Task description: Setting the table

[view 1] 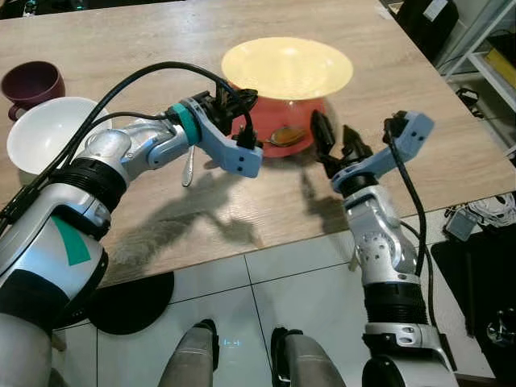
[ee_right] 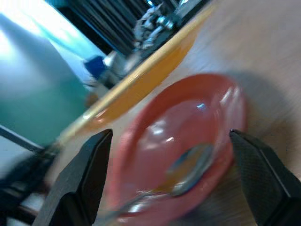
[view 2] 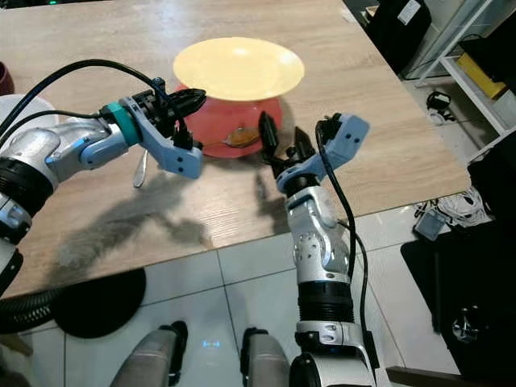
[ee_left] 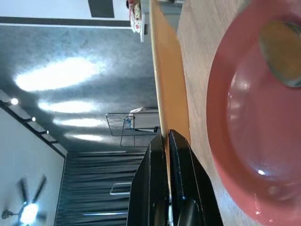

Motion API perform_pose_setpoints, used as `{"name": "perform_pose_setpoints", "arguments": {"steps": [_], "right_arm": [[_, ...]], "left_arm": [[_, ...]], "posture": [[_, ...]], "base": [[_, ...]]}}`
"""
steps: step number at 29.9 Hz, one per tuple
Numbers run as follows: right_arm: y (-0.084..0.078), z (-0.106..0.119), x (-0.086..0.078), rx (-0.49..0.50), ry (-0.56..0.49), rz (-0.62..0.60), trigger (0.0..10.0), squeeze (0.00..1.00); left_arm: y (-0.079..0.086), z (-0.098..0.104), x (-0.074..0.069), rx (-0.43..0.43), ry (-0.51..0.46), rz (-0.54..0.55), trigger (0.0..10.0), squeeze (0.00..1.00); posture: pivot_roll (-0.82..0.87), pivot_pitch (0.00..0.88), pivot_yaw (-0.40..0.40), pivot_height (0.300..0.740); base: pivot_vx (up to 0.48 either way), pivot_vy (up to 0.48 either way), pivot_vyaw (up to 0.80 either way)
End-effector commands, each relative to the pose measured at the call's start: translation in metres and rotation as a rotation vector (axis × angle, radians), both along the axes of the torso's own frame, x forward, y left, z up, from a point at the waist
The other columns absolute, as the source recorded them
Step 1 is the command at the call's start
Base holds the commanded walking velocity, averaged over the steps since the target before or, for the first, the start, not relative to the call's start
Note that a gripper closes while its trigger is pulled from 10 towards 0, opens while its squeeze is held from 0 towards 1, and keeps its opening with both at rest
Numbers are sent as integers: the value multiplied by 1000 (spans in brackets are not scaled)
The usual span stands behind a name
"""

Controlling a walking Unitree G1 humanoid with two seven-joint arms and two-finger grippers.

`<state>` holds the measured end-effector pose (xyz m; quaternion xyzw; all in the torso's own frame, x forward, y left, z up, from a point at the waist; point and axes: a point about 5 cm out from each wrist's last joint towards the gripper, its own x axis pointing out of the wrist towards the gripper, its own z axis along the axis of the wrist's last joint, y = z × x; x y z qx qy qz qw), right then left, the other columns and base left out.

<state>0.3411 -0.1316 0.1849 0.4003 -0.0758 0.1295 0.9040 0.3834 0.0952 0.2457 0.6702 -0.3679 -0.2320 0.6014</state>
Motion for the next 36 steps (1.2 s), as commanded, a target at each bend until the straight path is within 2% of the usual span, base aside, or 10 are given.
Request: {"name": "perform_pose_setpoints", "arguments": {"steps": [1, 8, 13, 18, 25, 26, 28, 29, 30, 36], "right_arm": [[-4, 1, 0, 114, 27, 24, 10000, 0], [-13, 3, -2, 319, 25, 90, 10000, 0], [-9, 4, -4, 334, 14, 123, 10000, 0], [4, 6, -3, 342, 36, 170, 10000, 0], [12, 4, -2, 339, 66, 197, 10000, 0], [14, 4, -2, 340, 70, 208, 6039, 0], [12, 4, -2, 339, 72, 199, 2706, 0], [12, 4, -2, 339, 72, 199, 2706, 0], [9, 4, -1, 347, 73, 183, 0, 0], [0, 3, 0, 344, 75, 135, 0, 0]], "left_arm": [[-4, -10, -4, 20, 12, -36, 10000, 0], [-12, -12, -7, 7, 6, -72, 10000, 0], [-18, -14, -10, 18, 9, -102, 10000, 0], [-39, -22, -21, 31, 31, -208, 10000, 0], [-58, -36, -36, 68, 67, -327, 10000, 0], [-60, -40, -40, 76, 74, -350, 10000, 0], [-64, -46, -47, 86, 100, -393, 10000, 0], [-64, -46, -47, 86, 100, -393, 10000, 0], [-64, -49, -49, 88, 110, -401, 10000, 0], [-60, -56, -54, 90, 134, -408, 10000, 0]], "posture": [[157, 103, 4, 740], [156, 95, -1, 740], [155, 93, -1, 740], [156, 94, 2, 740], [155, 95, 4, 740], [155, 95, 4, 740], [153, 96, 5, 740], [153, 96, 5, 740], [153, 97, 9, 740], [158, 100, 6, 740]], "base": [[0, 0, 0], [0, 0, 0], [0, 0, 0], [0, 0, 0], [0, 0, 0], [0, 0, 0], [0, 0, 0], [0, 0, 0], [0, 0, 0], [0, 0, 0]]}}
